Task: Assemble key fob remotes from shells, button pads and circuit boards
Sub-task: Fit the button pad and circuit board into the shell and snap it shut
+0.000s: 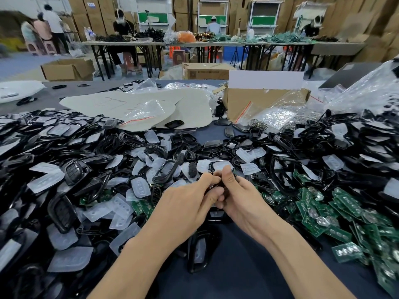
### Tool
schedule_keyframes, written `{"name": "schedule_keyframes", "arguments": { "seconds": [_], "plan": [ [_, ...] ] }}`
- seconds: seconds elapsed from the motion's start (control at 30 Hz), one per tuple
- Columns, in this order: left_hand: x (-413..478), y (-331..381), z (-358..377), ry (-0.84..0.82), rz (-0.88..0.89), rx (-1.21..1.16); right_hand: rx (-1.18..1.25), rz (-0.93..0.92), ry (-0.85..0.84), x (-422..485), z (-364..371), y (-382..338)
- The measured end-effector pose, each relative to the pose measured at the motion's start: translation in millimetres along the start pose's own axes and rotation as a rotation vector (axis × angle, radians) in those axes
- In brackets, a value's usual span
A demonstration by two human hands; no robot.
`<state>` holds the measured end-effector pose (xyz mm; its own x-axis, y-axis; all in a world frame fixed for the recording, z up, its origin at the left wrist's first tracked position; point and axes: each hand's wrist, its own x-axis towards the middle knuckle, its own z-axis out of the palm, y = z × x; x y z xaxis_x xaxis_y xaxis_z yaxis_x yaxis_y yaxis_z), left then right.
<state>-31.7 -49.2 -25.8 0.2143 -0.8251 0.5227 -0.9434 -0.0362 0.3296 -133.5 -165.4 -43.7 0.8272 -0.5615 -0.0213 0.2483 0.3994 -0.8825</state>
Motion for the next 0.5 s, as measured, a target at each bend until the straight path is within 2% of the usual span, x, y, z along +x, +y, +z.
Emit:
{"name": "schedule_keyframes", "arguments": {
  "seconds": [0.23, 0.4, 0.5],
  "plan": [
    [-1.5, -3.8, 0.4, -0.097, -0.085, 0.008, -0.057, -0.035, -0.047, -0.8, 2.9, 0.9],
    [-0.6, -3.7, 5.4, 0.036, -0.329, -0.531, -0.054, -0.095, 0.02, 1.5, 3.4, 2.7],
    [2.5, -2.8, 4.5, 0.058, -0.409, -0.721, -0.077, -0.139, 0.017, -0.4, 2.2, -0.1]
  ]
}}
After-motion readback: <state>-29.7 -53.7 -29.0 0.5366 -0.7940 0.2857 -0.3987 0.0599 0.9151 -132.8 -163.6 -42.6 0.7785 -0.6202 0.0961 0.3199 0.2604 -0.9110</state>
